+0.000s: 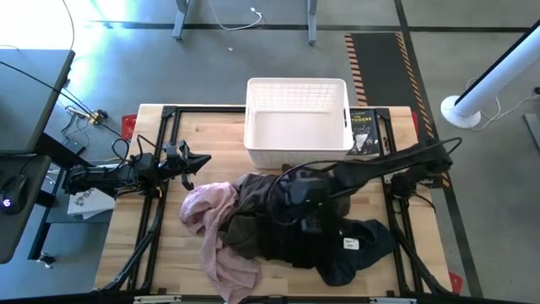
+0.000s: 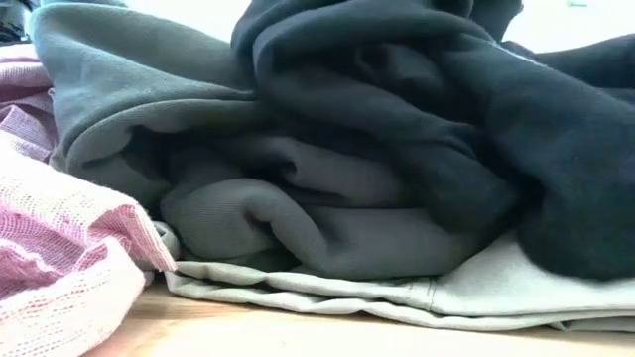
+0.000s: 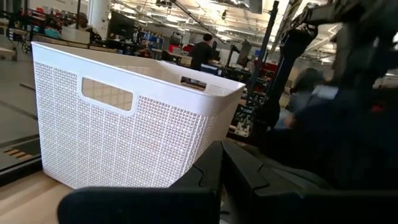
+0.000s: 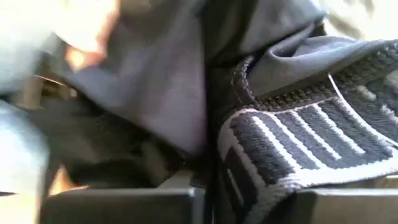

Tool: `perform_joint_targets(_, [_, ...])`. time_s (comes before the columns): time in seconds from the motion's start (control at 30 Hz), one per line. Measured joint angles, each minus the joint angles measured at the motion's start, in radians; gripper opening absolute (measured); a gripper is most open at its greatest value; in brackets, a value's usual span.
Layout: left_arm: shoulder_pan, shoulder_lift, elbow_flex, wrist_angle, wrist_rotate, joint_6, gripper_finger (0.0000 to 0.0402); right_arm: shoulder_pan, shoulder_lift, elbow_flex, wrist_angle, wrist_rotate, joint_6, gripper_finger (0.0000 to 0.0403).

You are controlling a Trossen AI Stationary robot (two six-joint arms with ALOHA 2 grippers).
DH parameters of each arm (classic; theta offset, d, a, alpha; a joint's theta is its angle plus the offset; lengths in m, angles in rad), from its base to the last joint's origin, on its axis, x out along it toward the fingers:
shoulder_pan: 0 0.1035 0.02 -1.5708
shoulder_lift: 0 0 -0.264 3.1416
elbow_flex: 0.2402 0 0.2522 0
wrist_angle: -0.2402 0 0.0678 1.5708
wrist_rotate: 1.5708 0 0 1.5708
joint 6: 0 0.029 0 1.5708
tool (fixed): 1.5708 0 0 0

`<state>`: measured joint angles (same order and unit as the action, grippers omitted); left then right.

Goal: Sort clothes
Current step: Put the black underwear into the laundry bin, then put the black boxer shorts into the laundry bin

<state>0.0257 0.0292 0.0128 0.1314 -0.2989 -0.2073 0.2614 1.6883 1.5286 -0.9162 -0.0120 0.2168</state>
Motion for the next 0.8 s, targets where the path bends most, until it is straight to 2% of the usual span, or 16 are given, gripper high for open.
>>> perform_joint_targets(0.13, [0.000, 0.000, 0.000, 0.000, -0.002, 0.003, 0.0003, -0.048, 0.051, -0.014, -0.102, -0.061, 0.011, 0.0080])
perform_joint_targets(0.23, [0.000, 0.000, 0.000, 0.000, -0.002, 0.018, 0.0003, -0.085, 0.063, 0.030, -0.220, -0.119, 0.034, 0.0110])
perform_joint_targets(0.37, [0.000, 0.000, 0.000, 0.000, -0.003, 0.018, 0.0003, -0.112, 0.062, 0.184, -0.460, -0.122, 0.075, 0.0127])
perform_joint_targets(0.5, [0.000, 0.000, 0.000, 0.000, -0.003, 0.018, 0.0003, -0.086, 0.061, 0.389, -0.600, -0.041, 0.123, 0.0128])
perform_joint_targets(0.67, [0.000, 0.000, 0.000, 0.000, -0.002, 0.018, 0.0003, 0.004, 0.060, 0.538, -0.536, 0.088, 0.124, 0.0128])
perform_joint_targets(0.8, [0.000, 0.000, 0.000, 0.000, -0.002, 0.017, 0.0003, 0.076, 0.059, 0.496, -0.401, 0.140, 0.073, 0.0128])
